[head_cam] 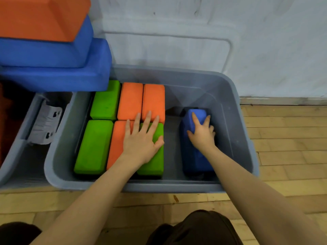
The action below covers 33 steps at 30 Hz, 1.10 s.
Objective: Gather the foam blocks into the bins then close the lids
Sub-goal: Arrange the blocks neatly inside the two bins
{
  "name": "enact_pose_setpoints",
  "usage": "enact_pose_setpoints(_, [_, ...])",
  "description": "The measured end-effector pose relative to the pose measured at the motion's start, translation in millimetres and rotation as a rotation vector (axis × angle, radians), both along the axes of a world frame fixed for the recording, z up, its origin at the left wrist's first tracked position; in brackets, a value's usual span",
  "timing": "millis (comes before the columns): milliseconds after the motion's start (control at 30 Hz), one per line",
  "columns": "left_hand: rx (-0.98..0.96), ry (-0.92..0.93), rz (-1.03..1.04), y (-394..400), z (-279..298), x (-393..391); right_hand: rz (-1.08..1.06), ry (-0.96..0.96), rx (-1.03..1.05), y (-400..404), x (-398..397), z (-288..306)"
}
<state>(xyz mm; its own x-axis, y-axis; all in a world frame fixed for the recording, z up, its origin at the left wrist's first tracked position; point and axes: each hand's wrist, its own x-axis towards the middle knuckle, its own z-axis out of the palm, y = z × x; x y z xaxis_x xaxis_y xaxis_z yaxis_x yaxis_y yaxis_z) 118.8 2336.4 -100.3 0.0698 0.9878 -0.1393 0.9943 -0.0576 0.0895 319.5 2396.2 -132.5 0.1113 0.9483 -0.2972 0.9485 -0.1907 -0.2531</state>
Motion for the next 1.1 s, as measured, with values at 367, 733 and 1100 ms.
enact_pose_setpoints(367, [0.123,-0.289,-0.041,32.9,37.5,30.5,0.145,0.504,0.369,-48.9,-4.3,51.3])
enact_pose_setpoints(733, [0.161,-0.628,-0.138,31.7,35.1,35.9,0.215,0.691,0.264,-37.6,22.4,73.9])
enact_pose_setpoints(1100, [0.375,-0.632,-0.224,55.1,12.0,14.1,0.260,0.616,0.475,-6.5,-0.9,51.6])
